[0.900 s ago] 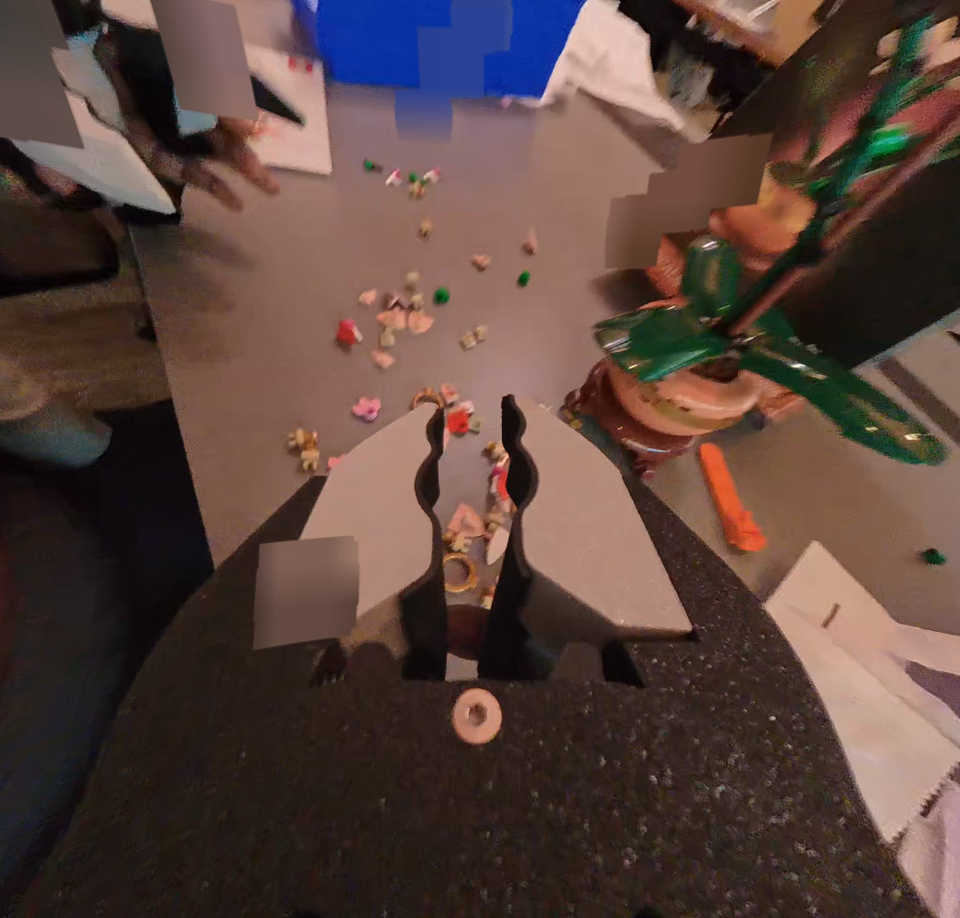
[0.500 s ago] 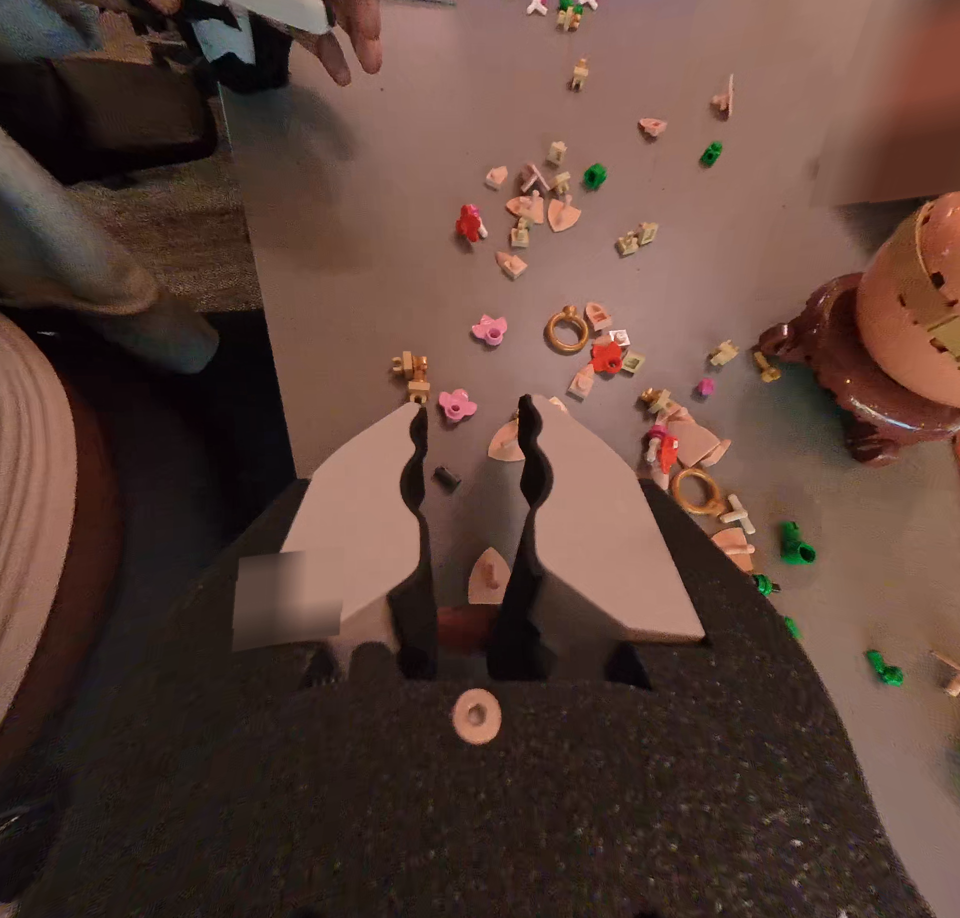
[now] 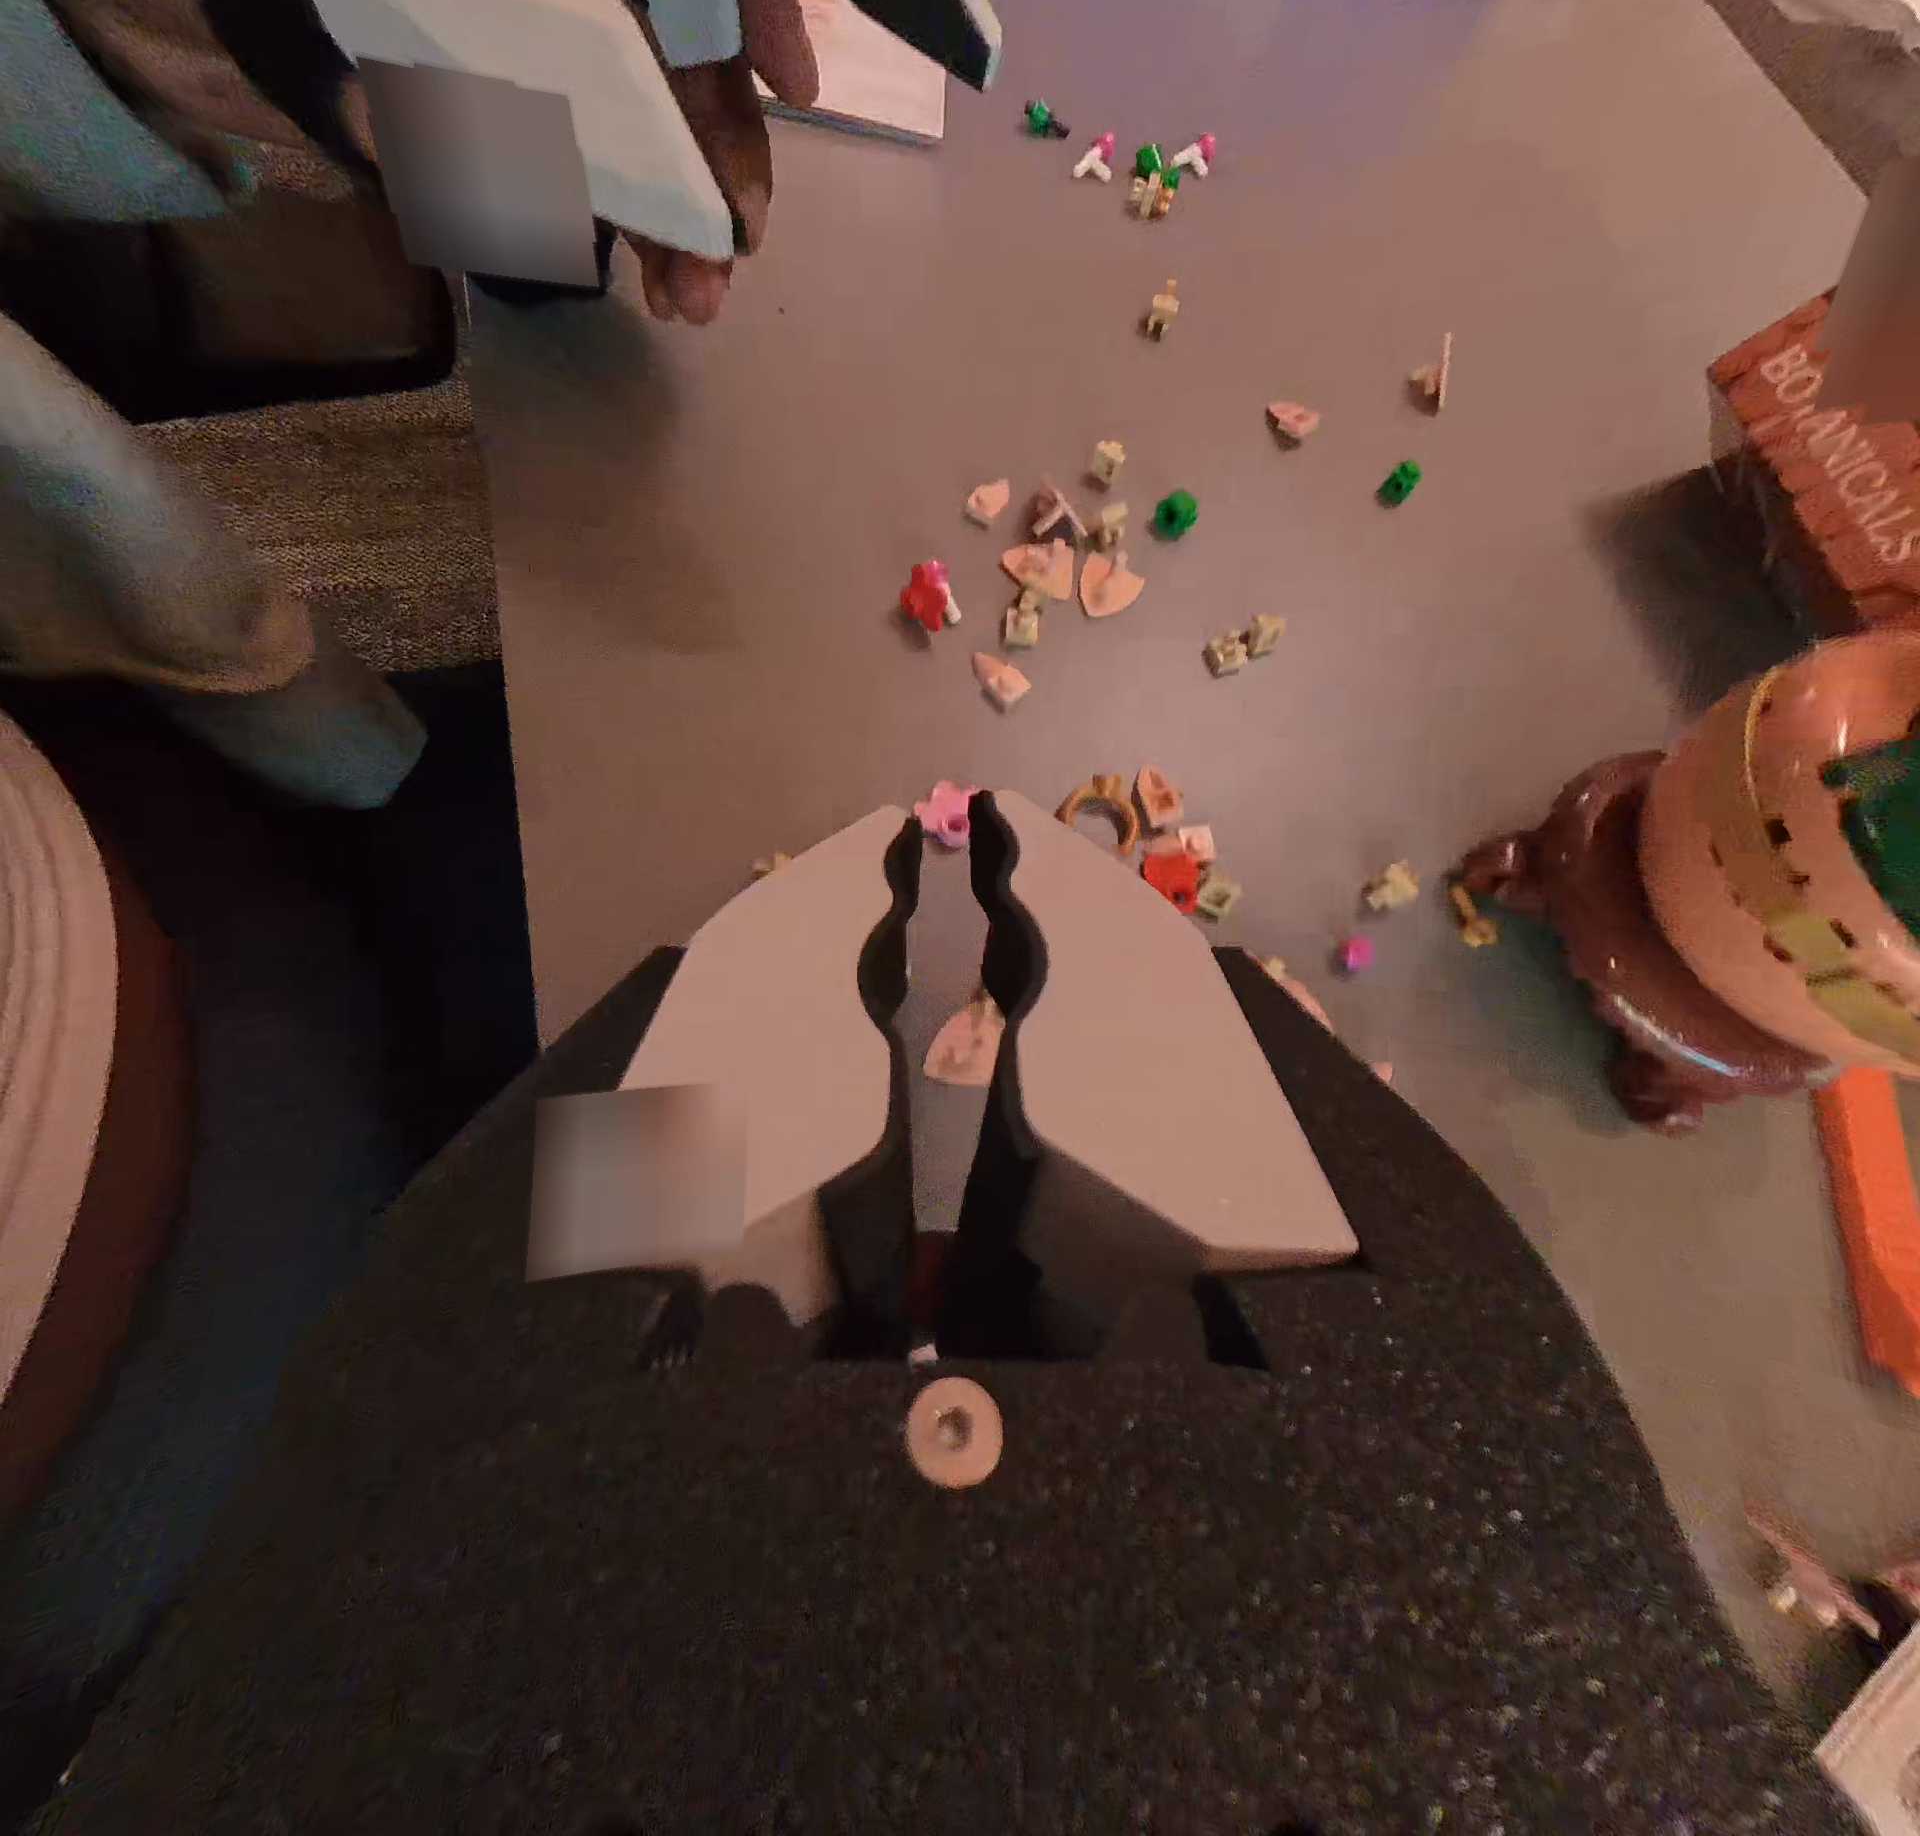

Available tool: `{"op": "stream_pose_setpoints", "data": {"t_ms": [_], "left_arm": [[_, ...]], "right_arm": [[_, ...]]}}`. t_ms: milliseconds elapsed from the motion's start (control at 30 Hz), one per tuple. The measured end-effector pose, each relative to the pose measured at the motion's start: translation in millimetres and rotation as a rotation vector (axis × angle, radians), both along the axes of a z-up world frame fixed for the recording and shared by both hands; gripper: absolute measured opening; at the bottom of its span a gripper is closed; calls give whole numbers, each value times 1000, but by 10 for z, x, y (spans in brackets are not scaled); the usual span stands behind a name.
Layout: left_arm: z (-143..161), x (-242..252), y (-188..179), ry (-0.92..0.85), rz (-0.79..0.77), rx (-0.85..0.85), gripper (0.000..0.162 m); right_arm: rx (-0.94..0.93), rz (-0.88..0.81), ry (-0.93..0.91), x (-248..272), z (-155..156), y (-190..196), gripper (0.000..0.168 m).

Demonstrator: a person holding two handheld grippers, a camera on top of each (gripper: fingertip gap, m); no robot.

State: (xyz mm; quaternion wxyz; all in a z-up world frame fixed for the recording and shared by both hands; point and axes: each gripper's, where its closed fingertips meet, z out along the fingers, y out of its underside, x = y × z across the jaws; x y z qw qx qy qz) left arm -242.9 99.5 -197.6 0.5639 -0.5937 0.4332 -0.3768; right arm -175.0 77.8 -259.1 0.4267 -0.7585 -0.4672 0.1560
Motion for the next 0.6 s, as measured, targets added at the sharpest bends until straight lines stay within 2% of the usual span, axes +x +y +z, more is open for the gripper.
{"op": "stream_pose_setpoints", "data": {"t_ms": [267, 367, 433, 500, 600], "left_arm": [[45, -18, 13, -42, -6, -11, 51], [59, -30, 16, -60, -15, -29, 50], [63, -46, 39, -69, -14, -51, 45], [48, -73, 77, -62, -15, -84, 25], [-21, -85, 146, -47, -50, -258, 19]], "right_arm": [[-32, 94, -138, -582, -216, 362, 11], [-21, 136, -161, -666, -277, 361, 2], [55, 166, -153, -681, -226, 368, 1], [213, 191, -147, -651, -56, 381, 1], [492, 231, -257, -506, 218, 391, 2]]}}
